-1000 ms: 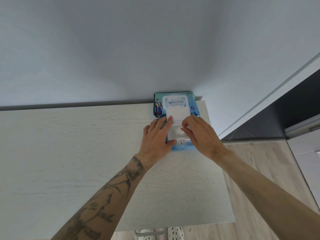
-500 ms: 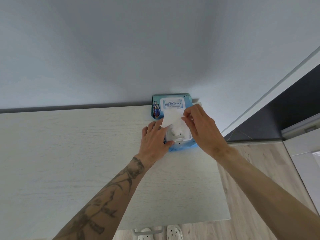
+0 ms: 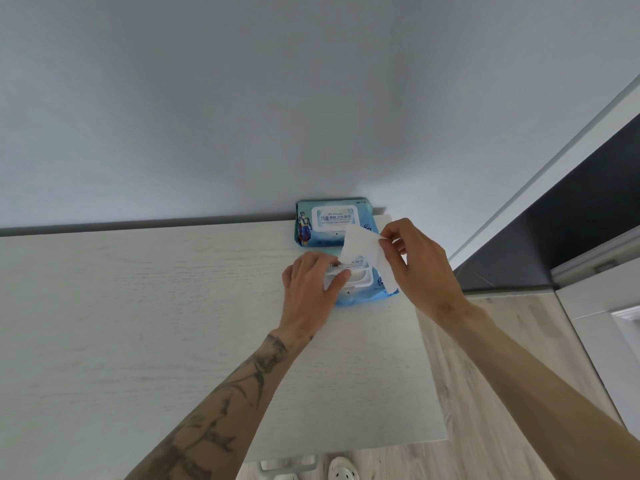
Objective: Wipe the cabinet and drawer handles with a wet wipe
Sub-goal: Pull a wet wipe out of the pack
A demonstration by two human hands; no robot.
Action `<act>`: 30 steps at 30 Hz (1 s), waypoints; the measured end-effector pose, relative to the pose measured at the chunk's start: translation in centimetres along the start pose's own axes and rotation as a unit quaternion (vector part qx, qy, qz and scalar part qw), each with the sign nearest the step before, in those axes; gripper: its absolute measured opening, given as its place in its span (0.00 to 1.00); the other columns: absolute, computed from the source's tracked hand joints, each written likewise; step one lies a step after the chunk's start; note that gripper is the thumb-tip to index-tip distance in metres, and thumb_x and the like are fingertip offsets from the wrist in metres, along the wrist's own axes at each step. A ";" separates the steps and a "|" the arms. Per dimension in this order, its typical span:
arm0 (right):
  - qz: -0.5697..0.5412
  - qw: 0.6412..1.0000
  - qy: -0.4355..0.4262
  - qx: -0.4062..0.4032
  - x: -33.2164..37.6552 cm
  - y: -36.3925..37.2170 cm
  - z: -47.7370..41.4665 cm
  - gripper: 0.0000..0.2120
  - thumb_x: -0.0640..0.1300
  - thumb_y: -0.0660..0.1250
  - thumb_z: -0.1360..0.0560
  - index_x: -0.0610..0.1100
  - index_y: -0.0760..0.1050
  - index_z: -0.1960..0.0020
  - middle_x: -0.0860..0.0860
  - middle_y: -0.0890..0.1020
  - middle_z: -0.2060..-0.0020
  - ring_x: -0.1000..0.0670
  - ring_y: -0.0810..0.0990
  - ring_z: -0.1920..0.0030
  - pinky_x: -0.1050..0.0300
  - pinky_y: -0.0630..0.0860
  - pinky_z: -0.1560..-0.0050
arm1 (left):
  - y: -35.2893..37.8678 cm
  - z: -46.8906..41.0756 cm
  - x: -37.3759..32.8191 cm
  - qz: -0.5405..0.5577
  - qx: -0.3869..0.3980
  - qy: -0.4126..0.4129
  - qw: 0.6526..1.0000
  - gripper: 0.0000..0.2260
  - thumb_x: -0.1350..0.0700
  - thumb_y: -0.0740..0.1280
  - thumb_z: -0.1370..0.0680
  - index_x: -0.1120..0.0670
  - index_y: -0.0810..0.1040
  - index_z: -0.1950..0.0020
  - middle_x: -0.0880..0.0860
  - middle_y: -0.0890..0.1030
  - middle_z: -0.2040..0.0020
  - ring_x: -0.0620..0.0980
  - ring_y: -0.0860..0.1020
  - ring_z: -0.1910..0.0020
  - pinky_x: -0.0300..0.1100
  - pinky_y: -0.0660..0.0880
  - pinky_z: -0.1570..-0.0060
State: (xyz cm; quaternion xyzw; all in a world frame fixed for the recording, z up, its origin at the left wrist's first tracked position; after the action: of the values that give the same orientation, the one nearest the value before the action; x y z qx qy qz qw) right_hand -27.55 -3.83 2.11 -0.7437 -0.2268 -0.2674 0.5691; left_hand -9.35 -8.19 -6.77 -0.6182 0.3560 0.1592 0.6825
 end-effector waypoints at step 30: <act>0.012 1.000 -0.019 0.013 0.3 1.7 4.0 0.04 0.48 0.65 0.14 0.50 0.71 0.43 0.55 0.82 0.45 0.56 0.78 0.52 0.74 0.74 0.59 | -0.2 3.4 -0.6 -0.092 -0.003 -0.001 0.996 0.23 0.50 0.70 0.15 0.51 0.73 0.20 0.51 0.67 0.18 0.52 0.62 0.18 0.53 0.57 0.18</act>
State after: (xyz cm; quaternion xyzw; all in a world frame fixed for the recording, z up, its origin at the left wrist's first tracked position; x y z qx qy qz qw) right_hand -25.62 -0.34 0.22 -0.7441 -0.2322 -0.2432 0.5773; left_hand -8.63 -4.80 -6.31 -0.6501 0.2964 0.0976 0.6928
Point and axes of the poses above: each hand's wrist, its own z-axis away from the middle knuckle, its own y-axis out of the palm, x = y × z, the point moved 9 cm from there along -z, towards the middle knuckle
